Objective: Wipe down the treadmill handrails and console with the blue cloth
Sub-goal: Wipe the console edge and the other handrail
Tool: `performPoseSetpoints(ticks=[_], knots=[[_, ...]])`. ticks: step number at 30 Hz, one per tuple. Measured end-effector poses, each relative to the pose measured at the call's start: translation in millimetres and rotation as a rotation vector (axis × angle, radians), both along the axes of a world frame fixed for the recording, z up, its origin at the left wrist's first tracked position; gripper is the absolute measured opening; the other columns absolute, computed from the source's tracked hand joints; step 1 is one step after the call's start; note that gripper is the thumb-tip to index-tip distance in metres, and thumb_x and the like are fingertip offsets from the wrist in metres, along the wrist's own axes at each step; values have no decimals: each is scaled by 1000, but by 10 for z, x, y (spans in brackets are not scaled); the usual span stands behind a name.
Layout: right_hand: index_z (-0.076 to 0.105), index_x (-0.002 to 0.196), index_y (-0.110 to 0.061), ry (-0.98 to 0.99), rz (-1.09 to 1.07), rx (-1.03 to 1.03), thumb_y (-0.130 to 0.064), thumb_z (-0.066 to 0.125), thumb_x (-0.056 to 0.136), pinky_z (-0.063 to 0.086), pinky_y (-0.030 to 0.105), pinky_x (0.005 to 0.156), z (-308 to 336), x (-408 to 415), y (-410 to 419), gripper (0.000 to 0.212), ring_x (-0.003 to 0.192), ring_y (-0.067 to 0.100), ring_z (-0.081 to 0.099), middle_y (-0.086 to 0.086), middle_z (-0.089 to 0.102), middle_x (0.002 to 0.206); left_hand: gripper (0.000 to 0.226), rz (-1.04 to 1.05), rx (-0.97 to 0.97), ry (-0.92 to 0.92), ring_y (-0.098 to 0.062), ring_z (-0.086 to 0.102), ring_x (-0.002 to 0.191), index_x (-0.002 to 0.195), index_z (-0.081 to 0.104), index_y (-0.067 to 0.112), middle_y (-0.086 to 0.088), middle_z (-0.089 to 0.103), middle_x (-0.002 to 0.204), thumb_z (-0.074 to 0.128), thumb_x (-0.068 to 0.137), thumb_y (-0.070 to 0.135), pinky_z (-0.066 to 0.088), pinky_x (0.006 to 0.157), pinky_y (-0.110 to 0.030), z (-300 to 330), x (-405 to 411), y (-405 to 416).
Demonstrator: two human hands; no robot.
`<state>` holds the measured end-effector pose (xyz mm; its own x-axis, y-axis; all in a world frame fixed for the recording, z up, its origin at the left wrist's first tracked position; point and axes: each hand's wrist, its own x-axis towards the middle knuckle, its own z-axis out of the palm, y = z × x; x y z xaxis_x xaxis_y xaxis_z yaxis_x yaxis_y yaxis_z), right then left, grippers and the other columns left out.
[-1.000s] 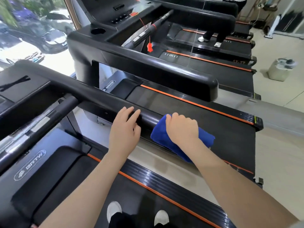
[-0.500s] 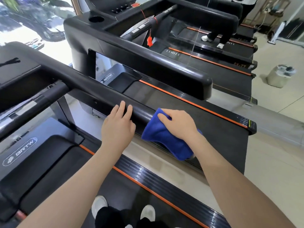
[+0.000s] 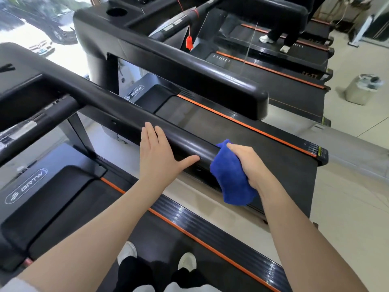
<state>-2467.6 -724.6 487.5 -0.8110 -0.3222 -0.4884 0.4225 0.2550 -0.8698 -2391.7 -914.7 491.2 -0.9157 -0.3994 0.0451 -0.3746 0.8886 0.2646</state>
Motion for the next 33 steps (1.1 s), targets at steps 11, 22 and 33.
performPoseSetpoints(ticks=[11,22,33], knots=[[59,76,-30,266,-212,28,-29,40,99,43,30,68,-231,227,84,30,69,9,52,-5,57,72,123,17,-72,-12,-38,9,143,143,12,-9,-28,10,152,33,60,80,11,117,-41,-36,12,44],[57,75,-17,208,-599,-55,-36,36,90,41,32,70,-345,350,-122,33,71,16,50,-4,57,73,122,15,-13,34,-36,1,144,145,6,-7,-26,2,154,40,65,78,5,117,-40,-90,5,32],[61,124,-16,1668,262,986,-30,39,94,44,37,93,-408,465,-730,40,115,23,59,-1,60,130,45,-98,175,282,-30,46,128,131,49,0,-17,46,140,43,94,26,38,102,-41,-61,148,-458]])
